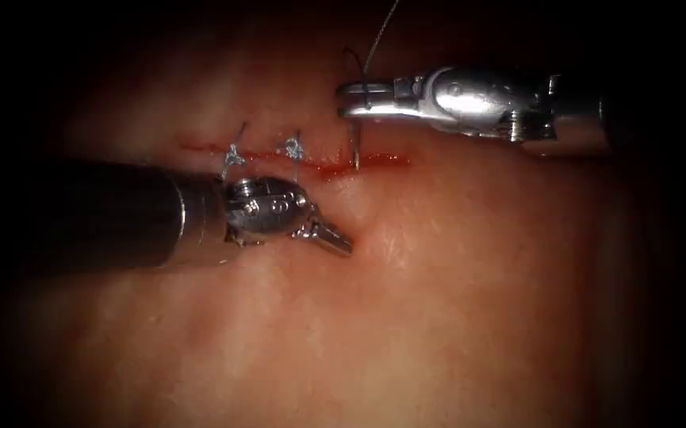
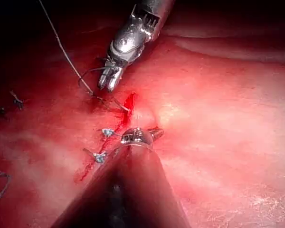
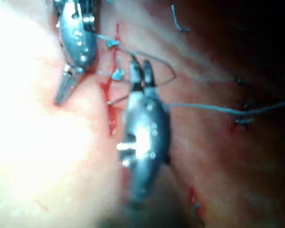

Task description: Wound Closure

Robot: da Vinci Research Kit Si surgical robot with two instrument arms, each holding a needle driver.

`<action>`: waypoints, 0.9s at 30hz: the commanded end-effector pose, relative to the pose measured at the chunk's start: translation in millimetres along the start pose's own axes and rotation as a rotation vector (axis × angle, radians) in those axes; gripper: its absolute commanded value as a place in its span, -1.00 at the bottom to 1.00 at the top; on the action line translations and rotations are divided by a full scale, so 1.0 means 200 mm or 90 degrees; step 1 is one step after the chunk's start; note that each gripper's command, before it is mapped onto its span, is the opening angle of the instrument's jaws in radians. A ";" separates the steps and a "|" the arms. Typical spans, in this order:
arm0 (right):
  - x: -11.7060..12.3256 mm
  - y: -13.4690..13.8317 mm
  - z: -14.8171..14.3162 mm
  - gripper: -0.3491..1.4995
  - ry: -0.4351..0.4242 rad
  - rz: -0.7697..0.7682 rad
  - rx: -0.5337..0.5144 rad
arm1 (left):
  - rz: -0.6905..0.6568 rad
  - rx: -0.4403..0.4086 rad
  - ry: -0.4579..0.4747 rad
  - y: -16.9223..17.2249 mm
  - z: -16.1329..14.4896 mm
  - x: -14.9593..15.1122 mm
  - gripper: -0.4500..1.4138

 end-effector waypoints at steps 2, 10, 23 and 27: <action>-0.001 0.003 0.004 -1.00 0.005 0.007 -0.003 | 0.002 0.000 0.001 -0.003 0.002 0.001 -0.78; -0.001 0.004 0.003 -1.00 0.008 0.063 -0.005 | 0.002 0.000 0.001 -0.003 0.002 0.001 -0.78; -0.001 0.005 0.003 -1.00 0.022 0.119 -0.011 | 0.003 -0.001 0.000 -0.004 0.001 0.000 -0.78; -0.001 0.006 0.002 -1.00 0.027 0.176 -0.013 | 0.004 -0.001 0.000 -0.004 0.001 0.000 -0.78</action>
